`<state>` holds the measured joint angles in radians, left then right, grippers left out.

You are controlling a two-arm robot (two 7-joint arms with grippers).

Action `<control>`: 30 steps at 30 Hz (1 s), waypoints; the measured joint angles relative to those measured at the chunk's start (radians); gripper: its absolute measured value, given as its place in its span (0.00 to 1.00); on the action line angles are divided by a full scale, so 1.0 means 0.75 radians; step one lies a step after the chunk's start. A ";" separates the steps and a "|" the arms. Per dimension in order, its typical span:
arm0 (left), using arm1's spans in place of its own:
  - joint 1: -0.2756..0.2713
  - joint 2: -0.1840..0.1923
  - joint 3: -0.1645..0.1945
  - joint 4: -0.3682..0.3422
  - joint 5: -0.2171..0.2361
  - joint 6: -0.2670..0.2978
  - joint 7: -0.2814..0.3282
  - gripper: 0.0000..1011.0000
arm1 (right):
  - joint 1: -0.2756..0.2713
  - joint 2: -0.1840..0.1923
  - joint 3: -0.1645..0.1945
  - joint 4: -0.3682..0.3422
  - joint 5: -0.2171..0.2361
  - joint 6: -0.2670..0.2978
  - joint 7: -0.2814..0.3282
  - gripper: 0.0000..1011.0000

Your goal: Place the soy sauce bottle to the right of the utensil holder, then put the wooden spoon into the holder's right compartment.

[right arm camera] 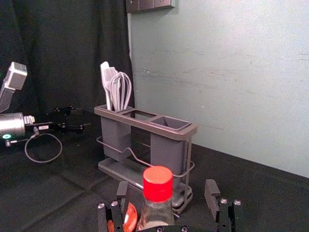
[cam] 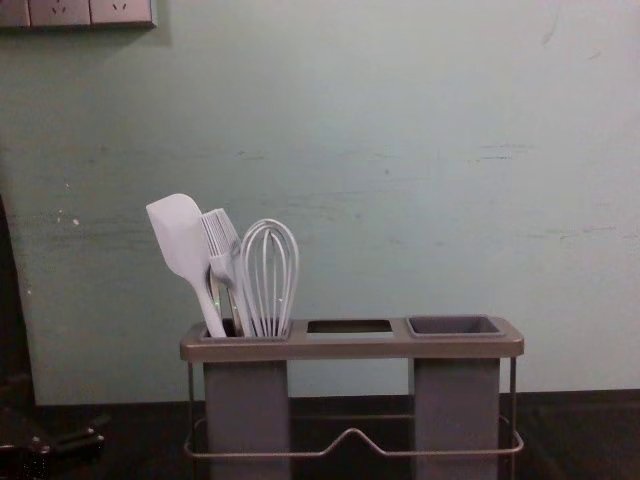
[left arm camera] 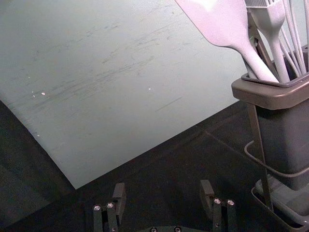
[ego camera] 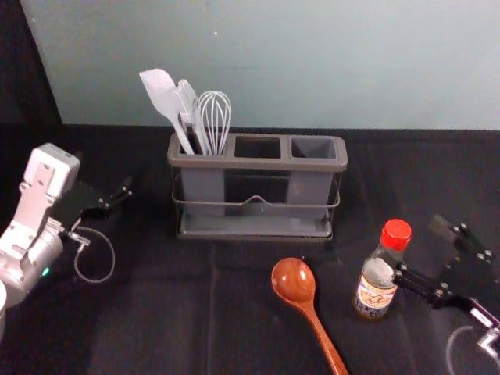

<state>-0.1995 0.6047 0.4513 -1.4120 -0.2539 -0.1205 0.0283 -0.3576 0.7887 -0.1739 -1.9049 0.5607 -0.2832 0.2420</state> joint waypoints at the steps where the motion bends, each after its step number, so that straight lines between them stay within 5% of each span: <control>1: 0.000 0.000 0.000 0.000 0.000 0.000 0.000 0.99 | 0.031 -0.017 -0.018 0.013 -0.009 0.015 0.007 0.99; 13: 0.000 0.000 0.000 0.000 0.000 0.000 0.000 0.99 | 0.193 -0.136 -0.090 0.109 -0.055 0.101 0.037 0.99; 30: 0.000 0.000 0.000 0.000 0.000 0.000 0.000 0.99 | 0.225 -0.209 -0.090 0.133 -0.094 0.133 0.071 0.94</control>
<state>-0.1995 0.6047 0.4513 -1.4120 -0.2539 -0.1205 0.0283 -0.1891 0.6318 -0.2413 -1.8054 0.4905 -0.1833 0.2954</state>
